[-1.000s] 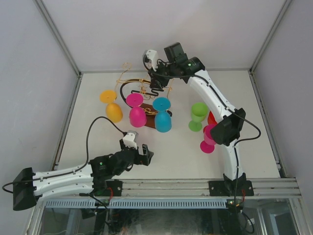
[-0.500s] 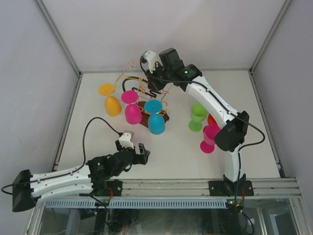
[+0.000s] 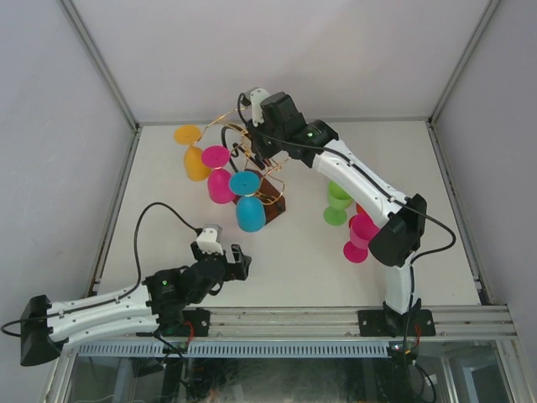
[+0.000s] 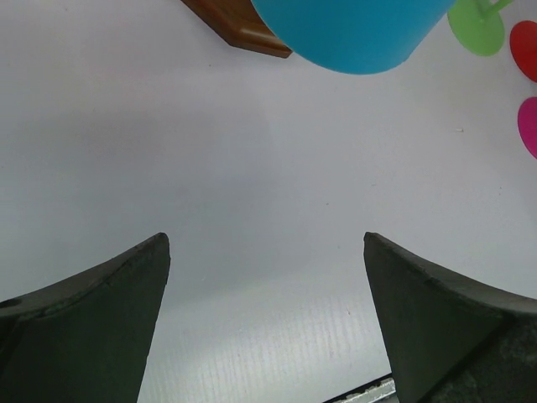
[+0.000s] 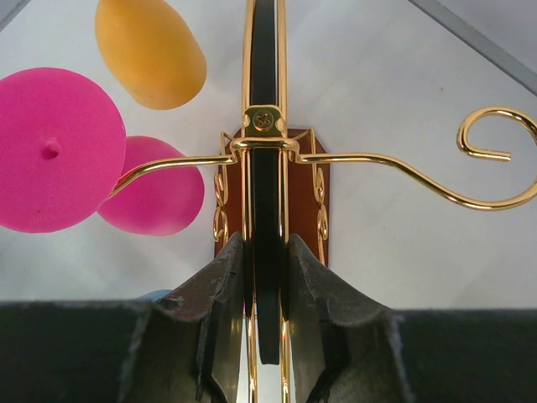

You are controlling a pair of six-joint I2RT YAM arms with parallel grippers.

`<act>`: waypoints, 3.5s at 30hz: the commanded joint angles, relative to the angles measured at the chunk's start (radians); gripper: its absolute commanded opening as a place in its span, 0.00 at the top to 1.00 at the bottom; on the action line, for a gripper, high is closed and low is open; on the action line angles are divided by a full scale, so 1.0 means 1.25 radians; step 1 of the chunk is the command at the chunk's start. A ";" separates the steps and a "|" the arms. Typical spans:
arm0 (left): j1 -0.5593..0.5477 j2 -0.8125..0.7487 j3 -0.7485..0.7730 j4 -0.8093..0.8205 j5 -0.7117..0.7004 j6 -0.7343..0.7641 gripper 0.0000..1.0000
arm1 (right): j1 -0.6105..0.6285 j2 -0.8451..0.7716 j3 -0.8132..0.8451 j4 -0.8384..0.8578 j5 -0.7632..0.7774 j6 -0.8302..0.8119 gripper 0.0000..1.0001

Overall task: Place the wine glass upside down on the wine glass rack
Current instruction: Adjust the wine rack at the center of the board.

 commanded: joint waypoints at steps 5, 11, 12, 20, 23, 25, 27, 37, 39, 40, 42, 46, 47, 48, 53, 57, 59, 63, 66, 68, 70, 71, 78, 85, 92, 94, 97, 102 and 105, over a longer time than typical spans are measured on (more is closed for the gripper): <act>0.003 -0.027 0.018 -0.027 -0.052 -0.031 0.00 | 0.003 -0.064 -0.036 0.049 0.208 0.161 1.00; 0.004 -0.028 0.022 -0.033 -0.057 -0.029 0.00 | 0.011 -0.080 -0.062 0.077 0.266 0.227 1.00; 0.004 -0.028 0.022 -0.032 -0.057 -0.030 0.00 | 0.015 -0.080 -0.062 0.081 0.276 0.234 1.00; 0.004 -0.027 0.033 -0.058 -0.067 -0.032 0.00 | 0.028 -0.074 -0.060 0.098 0.334 0.302 1.00; 0.004 -0.027 0.043 -0.085 -0.082 -0.042 0.00 | 0.030 -0.072 -0.060 0.105 0.348 0.322 1.00; 0.004 -0.033 0.053 -0.105 -0.092 -0.050 0.00 | 0.031 -0.070 -0.059 0.112 0.348 0.333 1.00; 0.004 -0.042 0.064 -0.124 -0.103 -0.053 0.00 | 0.034 -0.068 -0.059 0.119 0.334 0.338 0.94; 0.004 -0.122 0.125 -0.258 -0.183 -0.088 0.00 | 0.038 -0.121 -0.059 0.155 0.276 0.315 0.58; 0.004 -0.137 0.141 -0.286 -0.201 -0.093 0.00 | 0.038 -0.136 -0.058 0.160 0.262 0.309 0.53; 0.004 -0.143 0.152 -0.302 -0.211 -0.094 0.00 | 0.039 -0.142 -0.057 0.160 0.256 0.305 0.51; 0.004 -0.151 0.182 -0.340 -0.235 -0.096 0.00 | 0.040 -0.157 -0.058 0.154 0.249 0.296 0.49; 0.003 -0.135 0.277 -0.435 -0.291 -0.092 0.00 | 0.032 -0.220 -0.123 0.160 0.223 0.263 0.44; 0.004 -0.125 0.307 -0.458 -0.305 -0.087 0.00 | 0.023 -0.244 -0.158 0.184 0.184 0.250 0.42; 0.004 -0.116 0.337 -0.479 -0.318 -0.077 0.00 | 0.011 -0.274 -0.196 0.206 0.143 0.243 0.40; 0.004 -0.071 0.502 -0.520 -0.392 0.043 0.00 | -0.058 -0.427 -0.370 0.281 -0.015 0.235 0.27; 0.004 -0.020 0.623 -0.469 -0.420 0.209 0.00 | -0.099 -0.536 -0.468 0.284 -0.021 0.236 0.23; 0.004 0.015 0.677 -0.436 -0.428 0.281 0.00 | -0.117 -0.585 -0.517 0.278 -0.024 0.227 0.17; 0.004 0.077 0.736 -0.310 -0.441 0.428 0.00 | -0.146 -0.664 -0.581 0.261 -0.041 0.211 0.07; 0.007 0.122 0.761 -0.196 -0.425 0.528 0.00 | -0.160 -0.707 -0.610 0.236 -0.032 0.202 0.04; 0.019 0.162 0.798 -0.154 -0.391 0.567 0.00 | -0.168 -0.729 -0.622 0.212 -0.030 0.202 0.04; 0.038 0.212 0.839 -0.146 -0.331 0.578 0.00 | -0.174 -0.751 -0.631 0.190 -0.019 0.203 0.04; 0.052 0.237 0.859 -0.145 -0.294 0.580 0.00 | -0.175 -0.762 -0.637 0.181 -0.011 0.203 0.04; 0.114 0.395 0.958 -0.144 -0.183 0.553 0.00 | -0.179 -0.817 -0.673 0.147 0.023 0.206 0.04; 0.202 0.505 1.021 -0.212 -0.074 0.456 0.00 | -0.180 -0.852 -0.698 0.116 0.063 0.205 0.04; 0.251 0.567 1.005 -0.182 0.005 0.417 0.00 | -0.199 -0.871 -0.731 0.116 0.061 0.213 0.04; 0.257 0.596 1.028 -0.178 0.023 0.415 0.00 | -0.202 -0.872 -0.735 0.112 0.060 0.215 0.04; 0.263 0.648 1.077 -0.178 0.036 0.414 0.01 | -0.207 -0.881 -0.745 0.110 0.060 0.218 0.04; 0.281 0.721 1.129 -0.184 0.040 0.395 0.07 | -0.215 -0.894 -0.754 0.104 0.069 0.218 0.05; 0.288 0.752 1.151 -0.181 0.032 0.394 0.10 | -0.218 -0.900 -0.754 0.100 0.069 0.216 0.05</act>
